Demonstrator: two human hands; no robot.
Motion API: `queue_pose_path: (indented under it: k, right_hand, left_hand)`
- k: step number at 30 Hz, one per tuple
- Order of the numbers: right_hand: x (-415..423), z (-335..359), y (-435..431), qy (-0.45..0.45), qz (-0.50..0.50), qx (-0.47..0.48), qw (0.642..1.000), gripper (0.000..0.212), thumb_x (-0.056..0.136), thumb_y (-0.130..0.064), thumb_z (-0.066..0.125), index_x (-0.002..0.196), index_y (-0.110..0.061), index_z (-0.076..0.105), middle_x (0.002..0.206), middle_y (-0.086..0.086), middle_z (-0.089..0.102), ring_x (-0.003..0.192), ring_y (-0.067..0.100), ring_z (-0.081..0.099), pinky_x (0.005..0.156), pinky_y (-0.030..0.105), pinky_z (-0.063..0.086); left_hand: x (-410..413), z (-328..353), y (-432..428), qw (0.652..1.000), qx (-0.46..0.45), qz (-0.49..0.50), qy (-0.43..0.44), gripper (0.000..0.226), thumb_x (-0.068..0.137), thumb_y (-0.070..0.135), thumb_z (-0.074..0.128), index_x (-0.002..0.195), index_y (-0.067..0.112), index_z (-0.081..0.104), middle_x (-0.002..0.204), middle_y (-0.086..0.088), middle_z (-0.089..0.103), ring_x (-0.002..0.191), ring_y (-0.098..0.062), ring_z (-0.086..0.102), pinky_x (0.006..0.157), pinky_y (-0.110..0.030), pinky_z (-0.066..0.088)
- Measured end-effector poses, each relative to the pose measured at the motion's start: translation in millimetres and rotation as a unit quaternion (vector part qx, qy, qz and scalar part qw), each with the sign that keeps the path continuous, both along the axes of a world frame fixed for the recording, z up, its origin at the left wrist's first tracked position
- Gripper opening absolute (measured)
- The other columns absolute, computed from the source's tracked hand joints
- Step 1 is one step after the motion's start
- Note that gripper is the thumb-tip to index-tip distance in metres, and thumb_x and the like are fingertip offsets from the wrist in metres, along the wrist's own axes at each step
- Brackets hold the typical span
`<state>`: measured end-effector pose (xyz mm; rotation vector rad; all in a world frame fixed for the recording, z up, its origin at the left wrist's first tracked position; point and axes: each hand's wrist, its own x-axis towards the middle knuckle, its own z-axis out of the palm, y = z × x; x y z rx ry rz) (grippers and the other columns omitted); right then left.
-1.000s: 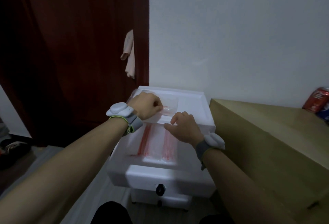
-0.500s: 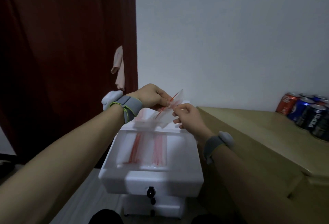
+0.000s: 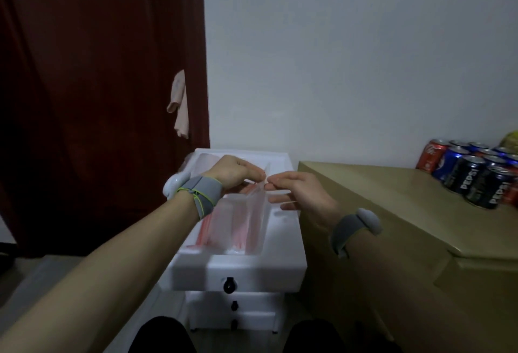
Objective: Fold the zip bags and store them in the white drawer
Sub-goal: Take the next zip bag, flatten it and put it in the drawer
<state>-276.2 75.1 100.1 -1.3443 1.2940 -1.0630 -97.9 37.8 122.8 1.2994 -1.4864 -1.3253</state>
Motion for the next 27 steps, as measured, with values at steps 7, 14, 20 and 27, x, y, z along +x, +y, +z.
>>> queue_pose_path:
  k: [7, 14, 20, 27]
  right_hand:
    - [-5.3, -31.4, 4.9, 0.041, -0.004, 0.031, 0.999, 0.02, 0.09, -0.024, 0.067, 0.1, -0.008, 0.073, 0.094, 0.006, 0.077, 0.081, 0.023, 0.073, 0.066, 0.029, 0.051]
    - [-7.8, -44.5, 4.8, 0.037, -0.007, 0.064, 0.997, 0.027, 0.096, -0.032, 0.06, 0.091, -0.009, 0.073, 0.084, 0.004, 0.076, 0.071, 0.018, 0.071, 0.065, 0.029, 0.053]
    - [-9.5, -49.1, -2.2, 0.079, -0.004, 0.032, 0.996, 0.017, 0.096, -0.024, 0.061, 0.095, -0.011, 0.073, 0.09, 0.005, 0.075, 0.075, 0.017, 0.072, 0.063, 0.026, 0.054]
    - [-0.6, -48.7, -11.4, 0.147, -0.013, -0.001, 0.989, 0.014, 0.093, -0.022, 0.064, 0.092, -0.01, 0.072, 0.085, 0.005, 0.076, 0.068, 0.016, 0.072, 0.057, 0.026, 0.053]
  left_hand:
    - [-15.8, -54.7, 17.3, 0.992, 0.064, 0.052, 0.094, 0.018, 0.083, -0.002, 0.071, 0.101, -0.005, 0.072, 0.084, -0.014, 0.07, 0.062, -0.017, 0.067, 0.052, -0.02, 0.055]
    - [-19.5, -63.9, 23.6, 0.994, 0.081, 0.012, 0.07, 0.02, 0.083, 0.013, 0.075, 0.101, 0.007, 0.077, 0.097, -0.011, 0.076, 0.074, -0.016, 0.071, 0.068, -0.024, 0.052]
    - [-16.9, -64.2, 18.6, 0.997, 0.065, 0.007, 0.034, 0.022, 0.084, 0.017, 0.073, 0.104, 0.008, 0.076, 0.099, -0.008, 0.076, 0.077, -0.014, 0.073, 0.073, -0.026, 0.048]
    - [-8.8, -63.1, 16.4, 0.996, 0.036, -0.017, -0.074, 0.017, 0.088, 0.028, 0.068, 0.099, 0.015, 0.073, 0.091, 0.0, 0.076, 0.073, -0.017, 0.07, 0.072, -0.029, 0.047]
